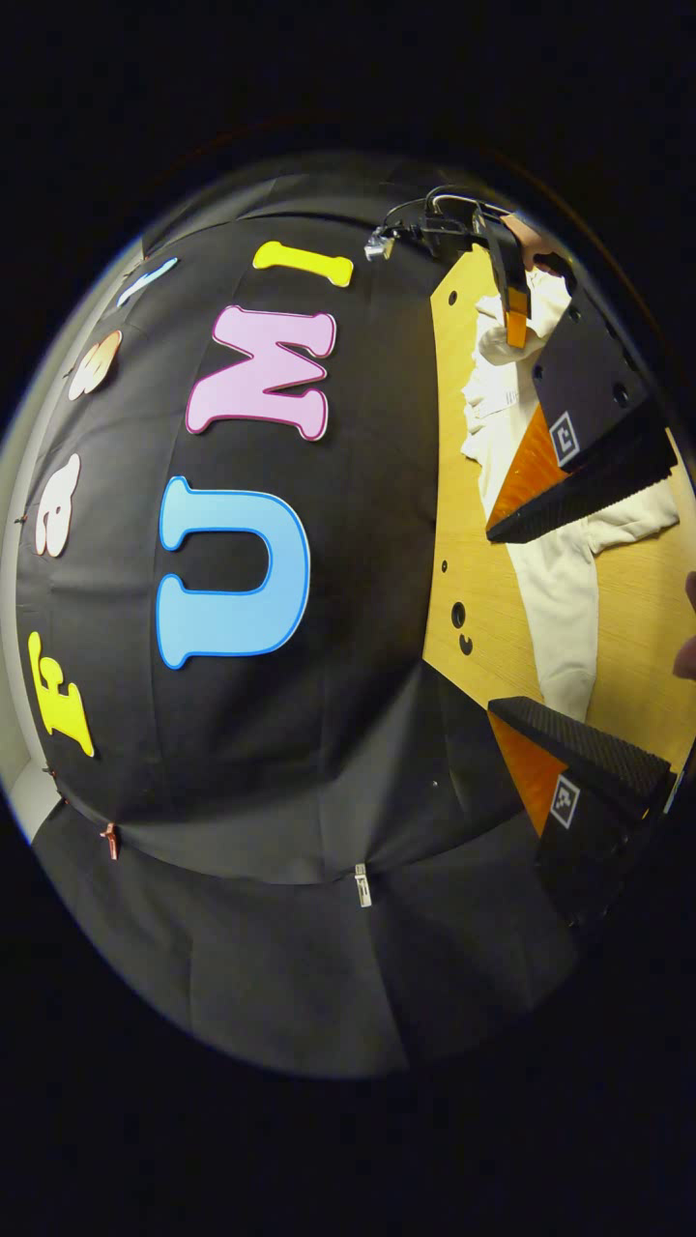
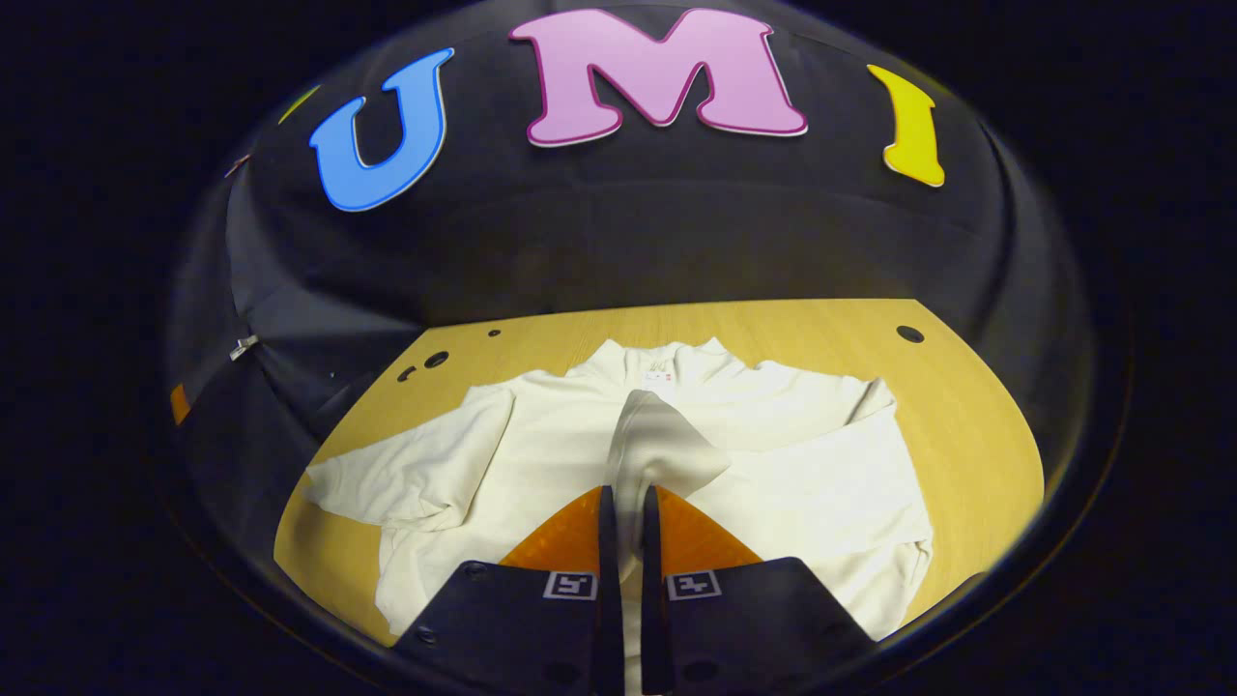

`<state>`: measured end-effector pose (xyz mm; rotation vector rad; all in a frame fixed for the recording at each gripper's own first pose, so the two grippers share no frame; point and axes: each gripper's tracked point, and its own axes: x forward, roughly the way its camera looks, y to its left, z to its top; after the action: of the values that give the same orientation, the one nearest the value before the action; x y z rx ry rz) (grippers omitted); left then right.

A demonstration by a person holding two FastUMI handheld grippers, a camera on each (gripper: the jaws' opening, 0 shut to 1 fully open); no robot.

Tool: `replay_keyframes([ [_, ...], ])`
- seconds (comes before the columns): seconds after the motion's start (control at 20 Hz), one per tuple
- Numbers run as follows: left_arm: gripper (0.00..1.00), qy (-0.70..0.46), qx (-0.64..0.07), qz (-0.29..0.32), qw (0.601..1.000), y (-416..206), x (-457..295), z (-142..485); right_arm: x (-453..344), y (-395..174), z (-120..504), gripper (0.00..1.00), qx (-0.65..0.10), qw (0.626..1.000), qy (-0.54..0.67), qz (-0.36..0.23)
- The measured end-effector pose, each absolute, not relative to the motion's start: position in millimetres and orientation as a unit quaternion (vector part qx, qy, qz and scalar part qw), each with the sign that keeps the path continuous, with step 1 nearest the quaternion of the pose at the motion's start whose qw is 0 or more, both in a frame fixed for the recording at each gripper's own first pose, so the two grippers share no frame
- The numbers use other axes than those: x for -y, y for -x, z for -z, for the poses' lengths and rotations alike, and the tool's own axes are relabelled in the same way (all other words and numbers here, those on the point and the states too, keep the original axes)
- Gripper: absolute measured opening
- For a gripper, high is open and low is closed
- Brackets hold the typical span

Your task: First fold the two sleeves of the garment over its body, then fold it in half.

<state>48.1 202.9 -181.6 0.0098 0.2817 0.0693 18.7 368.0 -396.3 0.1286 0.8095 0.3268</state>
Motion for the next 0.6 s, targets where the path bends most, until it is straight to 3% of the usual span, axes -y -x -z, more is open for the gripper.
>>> replay_keyframes([
  [0.4, 0.99, -0.001, -0.173, -0.058, 0.983, -61.1, -227.5, 220.8, -390.6, -4.2, 456.9, 0.11, -0.450, 0.875, -0.039, -0.173],
  [0.6, 0.99, 0.005, -0.192, -0.067, 0.979, -70.0, -241.0, 243.9, -394.9, -0.6, 462.7, 0.23, -0.467, 0.864, -0.059, -0.178],
])
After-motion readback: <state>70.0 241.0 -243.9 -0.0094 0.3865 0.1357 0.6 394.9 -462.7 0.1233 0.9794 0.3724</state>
